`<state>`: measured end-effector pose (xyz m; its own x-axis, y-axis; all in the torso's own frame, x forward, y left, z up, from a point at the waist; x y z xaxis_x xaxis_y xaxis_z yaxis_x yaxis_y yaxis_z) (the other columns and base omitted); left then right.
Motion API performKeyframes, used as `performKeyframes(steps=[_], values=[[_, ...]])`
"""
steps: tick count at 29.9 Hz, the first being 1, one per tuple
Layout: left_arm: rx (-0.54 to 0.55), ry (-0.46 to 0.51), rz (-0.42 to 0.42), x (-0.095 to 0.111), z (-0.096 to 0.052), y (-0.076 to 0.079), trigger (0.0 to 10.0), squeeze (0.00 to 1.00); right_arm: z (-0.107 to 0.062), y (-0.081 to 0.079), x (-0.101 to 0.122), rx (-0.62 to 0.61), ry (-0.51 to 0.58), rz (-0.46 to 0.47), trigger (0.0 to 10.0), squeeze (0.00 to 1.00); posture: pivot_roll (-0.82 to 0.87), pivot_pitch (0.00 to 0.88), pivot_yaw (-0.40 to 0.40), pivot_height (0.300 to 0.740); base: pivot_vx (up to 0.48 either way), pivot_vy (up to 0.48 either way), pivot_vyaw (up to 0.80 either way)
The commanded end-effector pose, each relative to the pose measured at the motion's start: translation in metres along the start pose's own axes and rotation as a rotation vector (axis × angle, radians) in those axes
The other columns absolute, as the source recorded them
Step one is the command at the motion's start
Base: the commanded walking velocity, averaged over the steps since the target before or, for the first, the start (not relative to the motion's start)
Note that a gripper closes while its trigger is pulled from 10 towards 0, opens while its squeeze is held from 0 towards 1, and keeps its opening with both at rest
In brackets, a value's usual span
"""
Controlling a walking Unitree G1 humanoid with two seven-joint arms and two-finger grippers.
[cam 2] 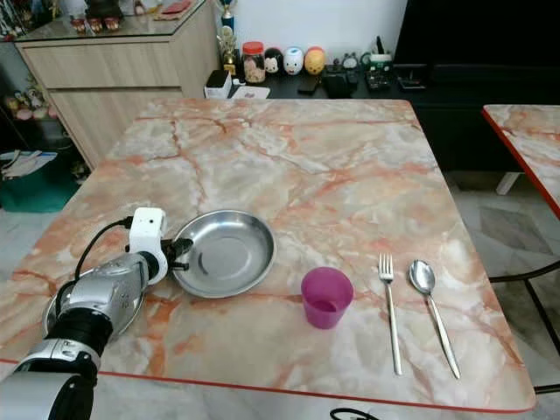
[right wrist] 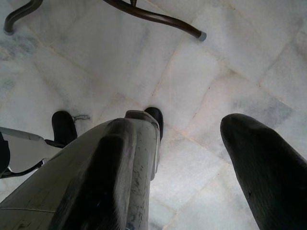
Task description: Setting the table
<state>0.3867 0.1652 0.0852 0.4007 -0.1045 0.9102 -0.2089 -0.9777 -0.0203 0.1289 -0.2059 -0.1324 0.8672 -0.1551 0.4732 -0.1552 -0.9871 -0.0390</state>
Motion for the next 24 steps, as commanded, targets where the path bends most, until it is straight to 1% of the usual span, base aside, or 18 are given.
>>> performKeyframes(steps=[1,4,7,8,9,10,11,12,15,18,19,21,23,24], values=[[0.028,-0.042,0.02,-0.011,-0.002,-0.006,0.0,0.0,0.0,-0.001,-0.004,0.003,-0.014,-0.001,10.0,0.0,-0.01,0.0,0.031,0.74,0.0,0.0,0.0],[0.051,-0.028,0.012,-0.009,-0.002,-0.008,0.0,0.0,-0.001,-0.001,-0.004,0.002,-0.015,-0.002,10.0,0.0,0.0,0.0,0.029,0.74,0.0,0.0,0.0],[0.079,0.016,-0.025,-0.002,-0.004,-0.012,0.0,0.0,-0.001,-0.001,-0.004,0.002,-0.015,-0.002,10.0,0.0,0.0,0.0,0.03,0.74,0.0,0.0,0.0],[0.088,0.098,-0.104,0.01,-0.006,-0.014,0.0,0.0,-0.001,-0.001,-0.004,0.002,-0.016,-0.003,10.0,0.0,0.0,0.0,0.028,0.74,0.0,0.0,0.0],[0.089,0.126,-0.129,0.014,-0.007,-0.015,0.0,0.0,-0.001,-0.001,-0.005,0.002,-0.016,-0.003,10.0,0.0,0.0,0.0,0.028,0.74,0.0,0.0,0.0],[0.086,0.203,-0.227,0.024,-0.01,-0.017,7.8,0.0,-0.001,-0.001,-0.004,0.002,-0.016,-0.003,10.0,0.0,0.0,0.0,0.027,0.74,0.0,0.0,0.0],[0.083,0.228,-0.26,0.027,-0.012,-0.018,7.8,0.0,-0.001,-0.001,-0.004,0.002,-0.016,-0.004,10.0,0.0,0.0,0.0,0.027,0.74,0.0,0.0,0.0],[0.072,0.248,-0.297,0.029,-0.014,-0.018,9.9,0.0,-0.001,-0.001,-0.004,0.002,-0.016,-0.004,10.0,0.0,0.0,0.0,0.026,0.74,0.0,0.0,0.0],[0.046,0.276,-0.382,0.029,-0.018,-0.017,10.0,0.0,-0.001,0.0,-0.004,0.001,-0.016,-0.006,10.0,0.0,0.0,0.0,0.023,0.74,0.0,0.0,0.0],[0.048,0.286,-0.431,0.026,-0.021,-0.018,10.0,0.0,-0.001,0.0,-0.004,0.001,-0.016,-0.009,10.0,0.0,0.0,0.0,0.02,0.74,0.0,0.0,0.0],[0.056,0.306,-0.481,0.025,-0.024,-0.02,10.0,0.0,-0.001,0.001,-0.004,0.001,-0.016,-0.011,10.0,0.0,0.0,0.0,0.013,0.74,0.0,0.0,0.0],[0.056,0.306,-0.481,0.025,-0.024,-0.02,10.0,0.0,-0.001,0.001,-0.004,0.001,-0.016,-0.011,10.0,0.0,0.0,0.0,0.013,0.74,0.0,0.0,0.0],[0.07,0.34,-0.558,0.026,-0.029,-0.023,10.0,0.0,-0.001,0.001,-0.003,0.002,-0.016,-0.016,10.0,0.0,0.0,0.0,0.009,0.74,0.0,0.0,0.0],[0.07,0.34,-0.558,0.026,-0.029,-0.023,10.0,0.0,-0.001,0.001,-0.003,0.002,-0.016,-0.016,10.0,0.0,0.0,0.0,0.009,0.74,0.0,0.0,0.0]])
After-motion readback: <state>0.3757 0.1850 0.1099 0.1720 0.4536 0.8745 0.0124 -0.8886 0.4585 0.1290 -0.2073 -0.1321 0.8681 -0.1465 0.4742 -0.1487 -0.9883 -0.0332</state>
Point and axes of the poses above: a point about 5 cm out from each wrist's last joint towards the gripper, its own z axis pointing out of the wrist towards the gripper, its own x axis along the axis of the wrist's last joint, y = z × x, the point moved 3 cm from there along z, pointing out of the wrist towards the gripper, and after that the axes turned 6 degrees about z, right-handed, at the moved point
